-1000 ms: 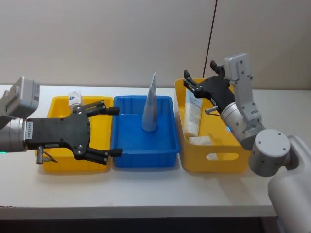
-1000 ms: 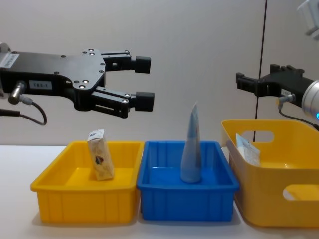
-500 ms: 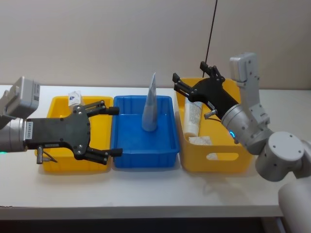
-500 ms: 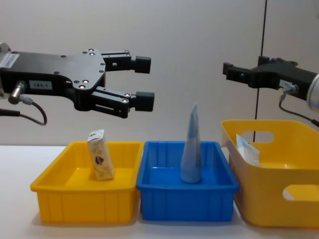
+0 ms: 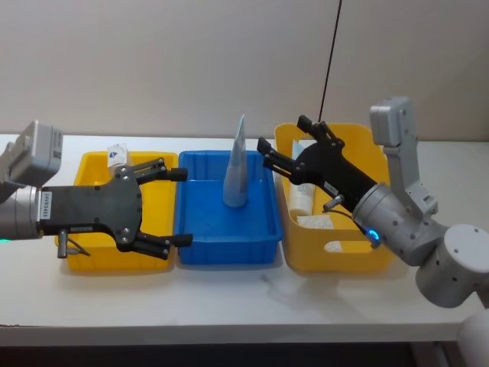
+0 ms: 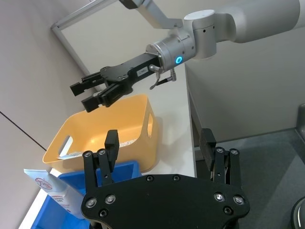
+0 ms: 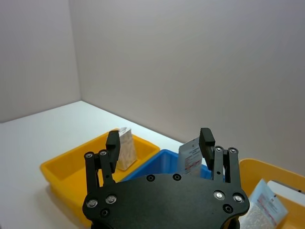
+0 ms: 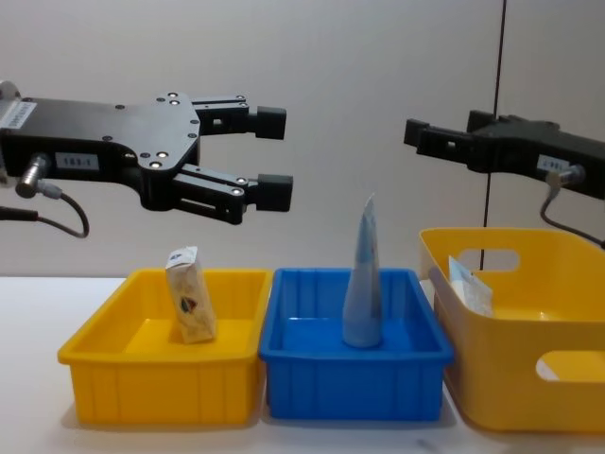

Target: Bimanual collaborative sorting of washing and personal care products

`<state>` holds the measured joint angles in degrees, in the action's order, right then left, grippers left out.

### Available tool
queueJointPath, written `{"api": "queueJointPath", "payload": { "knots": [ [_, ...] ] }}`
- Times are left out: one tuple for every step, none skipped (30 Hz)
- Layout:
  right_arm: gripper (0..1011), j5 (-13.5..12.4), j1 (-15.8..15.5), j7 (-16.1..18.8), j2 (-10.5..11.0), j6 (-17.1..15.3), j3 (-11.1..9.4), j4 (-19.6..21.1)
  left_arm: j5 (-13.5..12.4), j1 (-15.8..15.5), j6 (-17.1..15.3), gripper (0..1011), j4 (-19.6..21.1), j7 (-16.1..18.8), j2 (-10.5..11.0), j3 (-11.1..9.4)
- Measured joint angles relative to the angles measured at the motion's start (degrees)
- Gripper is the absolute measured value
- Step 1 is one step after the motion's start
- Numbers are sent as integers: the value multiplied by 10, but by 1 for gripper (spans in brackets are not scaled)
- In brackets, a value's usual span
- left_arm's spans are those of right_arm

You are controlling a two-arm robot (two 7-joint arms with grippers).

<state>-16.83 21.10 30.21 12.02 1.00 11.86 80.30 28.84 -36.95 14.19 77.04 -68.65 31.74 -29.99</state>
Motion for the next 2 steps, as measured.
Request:
{"api": "queueJointPath", "payload": {
  "knots": [
    [1000, -2, -2, 2, 1, -1, 0, 3, 0, 0, 0, 1001, 0, 0, 0, 0],
    [1000, -4, -4, 4, 2, -3, 0, 6, 0, 0, 0, 1001, 0, 0, 0, 0]
  ]
}}
